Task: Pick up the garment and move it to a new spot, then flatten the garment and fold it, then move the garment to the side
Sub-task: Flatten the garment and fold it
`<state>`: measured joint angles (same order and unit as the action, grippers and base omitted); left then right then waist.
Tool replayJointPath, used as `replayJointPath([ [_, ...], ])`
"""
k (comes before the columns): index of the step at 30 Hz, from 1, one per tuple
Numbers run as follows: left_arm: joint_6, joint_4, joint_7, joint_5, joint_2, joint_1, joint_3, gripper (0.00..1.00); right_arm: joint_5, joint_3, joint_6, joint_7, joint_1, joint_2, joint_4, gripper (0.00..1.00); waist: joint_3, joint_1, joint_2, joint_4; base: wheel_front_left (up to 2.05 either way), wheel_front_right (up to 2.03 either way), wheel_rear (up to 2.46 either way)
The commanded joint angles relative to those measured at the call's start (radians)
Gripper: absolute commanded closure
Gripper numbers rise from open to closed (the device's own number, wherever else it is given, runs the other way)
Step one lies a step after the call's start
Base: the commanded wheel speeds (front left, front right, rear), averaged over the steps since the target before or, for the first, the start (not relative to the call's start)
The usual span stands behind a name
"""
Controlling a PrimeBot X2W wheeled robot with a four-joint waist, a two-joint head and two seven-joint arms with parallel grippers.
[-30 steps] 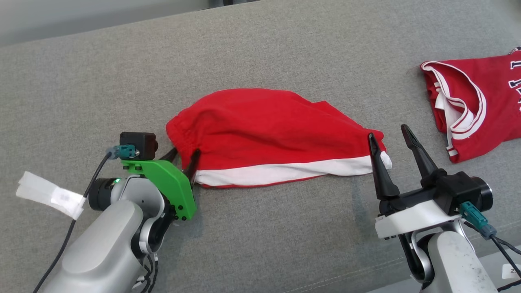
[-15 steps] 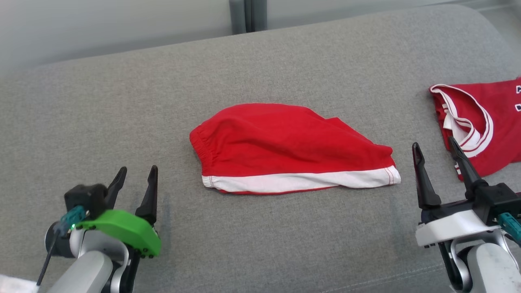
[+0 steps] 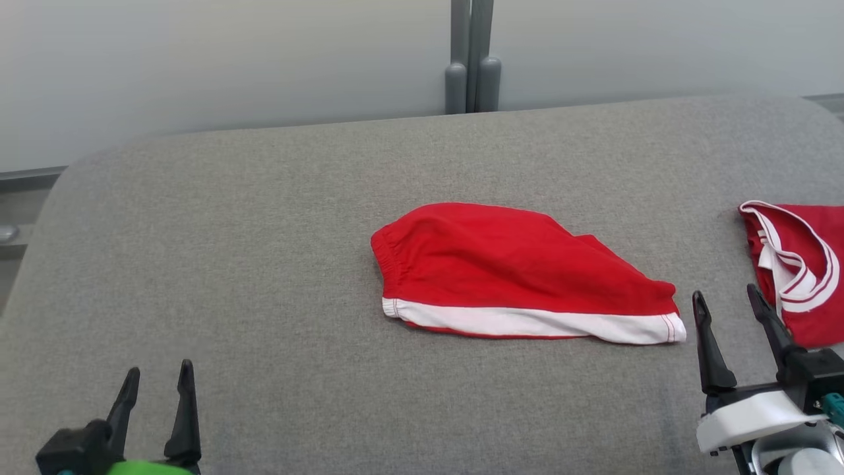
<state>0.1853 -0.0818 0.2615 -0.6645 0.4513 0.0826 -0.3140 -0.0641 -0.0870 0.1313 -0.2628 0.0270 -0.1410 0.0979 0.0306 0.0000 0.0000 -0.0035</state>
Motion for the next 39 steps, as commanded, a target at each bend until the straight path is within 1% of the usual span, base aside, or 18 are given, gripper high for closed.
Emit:
replayJointPath([
  [1,-0.021,0.006,0.004,0.034,-0.014,0.032,0.037,0.00,-0.006,-0.011,-0.001,-0.002,0.019,-0.002,0.009,0.00,-0.027,0.0000,0.0000,0.033,0.00,0.00,0.00],
  [2,-0.021,0.006,0.004,0.034,-0.014,0.032,0.037,0.00,-0.006,-0.011,-0.001,-0.002,0.019,-0.002,0.009,0.00,-0.027,0.0000,0.0000,0.033,0.00,0.00,0.00],
  [3,-0.043,0.008,0.004,0.044,-0.027,0.049,0.062,0.00,-0.009,-0.016,-0.001,-0.002,0.024,0.003,0.010,0.00,-0.029,0.0000,0.0000,0.036,0.00,0.00,0.00],
  [7,-0.155,0.008,0.004,0.094,-0.091,0.098,0.145,0.00,-0.018,-0.055,-0.001,-0.002,0.052,0.021,0.027,0.00,-0.032,0.0000,0.0000,0.049,0.00,0.00,0.00],
  [10,-0.224,-0.012,0.004,0.132,-0.138,0.117,0.208,0.00,-0.018,-0.084,-0.001,-0.002,0.070,0.041,0.034,0.00,-0.032,0.0000,0.0000,0.052,0.00,0.00,0.00],
  [12,-0.258,-0.030,0.004,0.163,-0.165,0.130,0.245,0.00,-0.015,-0.093,-0.001,-0.002,0.081,0.052,0.042,0.00,-0.031,0.0000,0.0000,0.049,0.00,0.00,0.00],
  [15,-0.287,-0.041,0.004,0.203,-0.202,0.136,0.294,0.00,-0.010,-0.101,-0.001,-0.002,0.087,0.060,0.044,0.00,-0.027,0.0000,0.0000,0.042,0.00,0.00,0.00],
  [19,-0.308,-0.040,0.004,0.242,-0.233,0.135,0.334,0.00,-0.008,-0.105,-0.001,-0.002,0.078,0.067,0.040,0.00,-0.021,0.0000,0.0000,0.034,0.00,0.00,0.00],
  [24,-0.315,-0.037,0.004,0.268,-0.247,0.122,0.352,0.00,-0.007,-0.106,-0.001,-0.002,0.060,0.061,0.038,0.00,-0.014,0.0000,0.0000,0.028,0.00,0.00,0.00],
  [30,-0.316,-0.025,0.004,0.254,-0.236,0.116,0.327,0.00,-0.004,-0.104,-0.001,-0.002,0.054,0.063,0.034,0.00,-0.008,0.0000,0.0000,0.028,0.00,0.00,0.00],
  [39,-0.316,-0.019,0.004,0.245,-0.226,0.111,0.315,0.00,-0.001,-0.097,-0.001,-0.002,0.050,0.061,0.032,0.00,-0.007,0.0000,0.0000,0.027,0.00,0.00,0.00],
])
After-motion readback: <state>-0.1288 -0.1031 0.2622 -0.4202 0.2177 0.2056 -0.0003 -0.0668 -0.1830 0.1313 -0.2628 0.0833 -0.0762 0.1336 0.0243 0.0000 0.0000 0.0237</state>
